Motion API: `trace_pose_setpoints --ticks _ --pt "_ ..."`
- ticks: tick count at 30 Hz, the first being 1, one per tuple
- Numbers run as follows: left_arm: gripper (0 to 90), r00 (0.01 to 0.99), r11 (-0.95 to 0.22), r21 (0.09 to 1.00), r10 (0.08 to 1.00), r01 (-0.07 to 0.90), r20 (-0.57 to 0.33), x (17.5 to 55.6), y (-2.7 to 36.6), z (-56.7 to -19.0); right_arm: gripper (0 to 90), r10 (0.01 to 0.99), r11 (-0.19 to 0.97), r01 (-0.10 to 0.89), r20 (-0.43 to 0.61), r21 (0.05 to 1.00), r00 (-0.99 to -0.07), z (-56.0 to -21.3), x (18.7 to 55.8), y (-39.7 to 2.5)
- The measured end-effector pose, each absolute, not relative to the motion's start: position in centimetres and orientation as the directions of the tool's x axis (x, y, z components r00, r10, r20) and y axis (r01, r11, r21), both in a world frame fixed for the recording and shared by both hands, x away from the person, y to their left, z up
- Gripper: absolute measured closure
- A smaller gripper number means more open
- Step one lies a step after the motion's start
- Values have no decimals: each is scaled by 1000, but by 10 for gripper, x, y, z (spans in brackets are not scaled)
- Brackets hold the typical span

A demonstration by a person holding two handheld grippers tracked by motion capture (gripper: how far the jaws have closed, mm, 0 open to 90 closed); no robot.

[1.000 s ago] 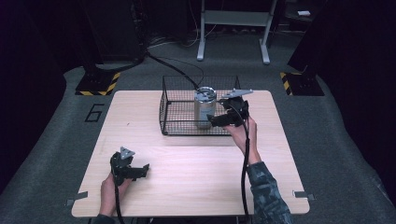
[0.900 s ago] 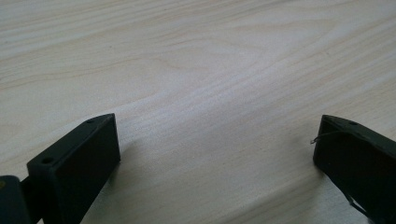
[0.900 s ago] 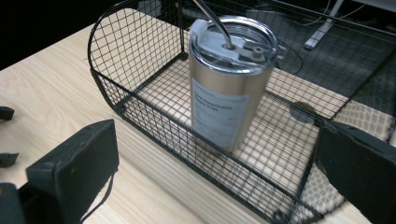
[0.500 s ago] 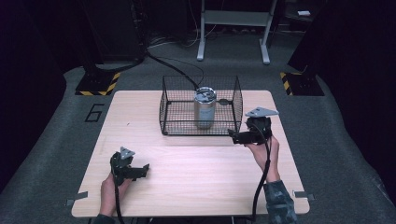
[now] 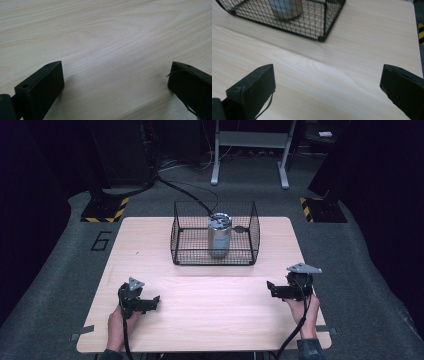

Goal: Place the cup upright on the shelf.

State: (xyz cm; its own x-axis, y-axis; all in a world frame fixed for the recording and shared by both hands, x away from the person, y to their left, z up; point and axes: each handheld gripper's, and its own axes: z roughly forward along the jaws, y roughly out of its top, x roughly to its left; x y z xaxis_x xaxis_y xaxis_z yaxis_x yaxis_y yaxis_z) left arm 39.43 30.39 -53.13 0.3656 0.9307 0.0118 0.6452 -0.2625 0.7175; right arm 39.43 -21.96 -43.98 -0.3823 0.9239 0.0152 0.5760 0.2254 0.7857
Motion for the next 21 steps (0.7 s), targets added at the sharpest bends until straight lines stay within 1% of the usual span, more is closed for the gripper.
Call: trace_pose_setpoints --ticks 8,12,17,21 --pt "4 367 -265 716 930 646 13 394 304 -531 0 955 167 632 37 757 -296 -486 374 -245" --pt "4 365 -264 717 931 645 13 394 304 -531 0 964 148 670 46 727 -262 -507 369 -253" --pt "4 364 -259 718 932 646 10 394 304 -531 0 972 166 696 3 699 -234 -525 368 -257" --pt "4 363 -260 720 932 643 12 394 304 -532 0 977 147 683 3 715 -213 -530 367 -261"
